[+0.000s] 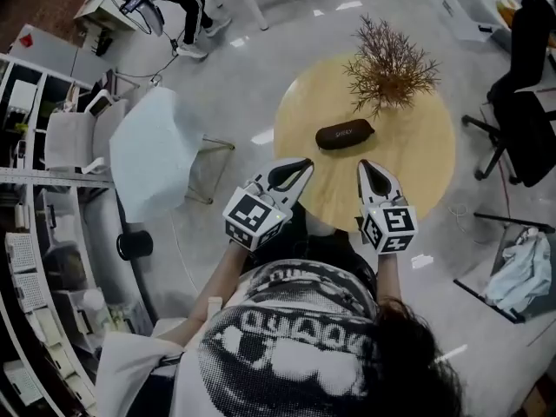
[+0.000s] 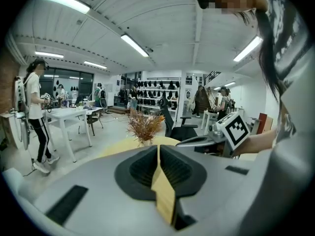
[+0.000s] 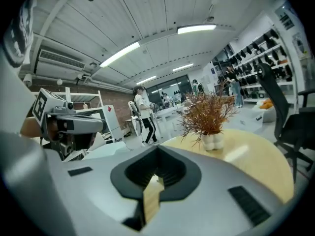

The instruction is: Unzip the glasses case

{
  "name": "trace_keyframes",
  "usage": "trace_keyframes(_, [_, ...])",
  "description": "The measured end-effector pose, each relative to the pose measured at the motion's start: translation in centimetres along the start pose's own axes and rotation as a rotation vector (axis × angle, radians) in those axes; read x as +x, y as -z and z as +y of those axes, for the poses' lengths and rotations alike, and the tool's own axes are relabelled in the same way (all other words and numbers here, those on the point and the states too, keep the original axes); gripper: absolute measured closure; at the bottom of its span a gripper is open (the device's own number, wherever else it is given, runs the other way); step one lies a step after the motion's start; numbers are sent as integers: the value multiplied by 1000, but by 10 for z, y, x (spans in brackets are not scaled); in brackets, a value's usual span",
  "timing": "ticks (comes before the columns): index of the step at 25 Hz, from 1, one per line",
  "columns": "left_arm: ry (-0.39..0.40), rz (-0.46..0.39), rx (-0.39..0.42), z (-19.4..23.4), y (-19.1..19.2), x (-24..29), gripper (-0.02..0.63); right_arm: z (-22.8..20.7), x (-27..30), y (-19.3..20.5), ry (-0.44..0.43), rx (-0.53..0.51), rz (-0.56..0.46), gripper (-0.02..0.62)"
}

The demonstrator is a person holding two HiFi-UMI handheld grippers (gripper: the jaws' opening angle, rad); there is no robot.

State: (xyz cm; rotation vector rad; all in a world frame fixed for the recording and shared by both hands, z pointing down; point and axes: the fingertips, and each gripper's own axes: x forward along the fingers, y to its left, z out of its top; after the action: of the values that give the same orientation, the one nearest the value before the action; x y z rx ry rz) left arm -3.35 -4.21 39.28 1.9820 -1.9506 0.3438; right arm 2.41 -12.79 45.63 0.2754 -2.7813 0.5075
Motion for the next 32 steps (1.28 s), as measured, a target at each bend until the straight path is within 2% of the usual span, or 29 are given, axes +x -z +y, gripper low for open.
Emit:
trace_keyframes(7, [175, 43, 41, 59, 3, 30, 584, -24, 48, 3, 159, 44, 13, 598])
trace_keyframes(12, [315, 87, 59, 95, 14, 48, 584, -24, 75, 6, 257, 73, 23, 598])
trace_keyframes(16, [453, 116, 95, 103, 21, 68, 583, -23, 84, 18, 357, 105, 43, 598])
trace_keyframes(22, [607, 170, 121, 106, 37, 102, 580, -10, 92, 46, 481, 166, 84, 598])
trace_keyframes(24, [663, 187, 140, 103, 41, 112, 566, -4, 94, 54, 510, 179, 97, 598])
trace_keyframes(28, [755, 238, 200, 96, 56, 129, 492, 9, 99, 71, 547, 195, 121, 598])
trace_keyframes(32, [831, 311, 274, 90, 74, 146, 477, 24, 110, 91, 572, 192, 168, 597])
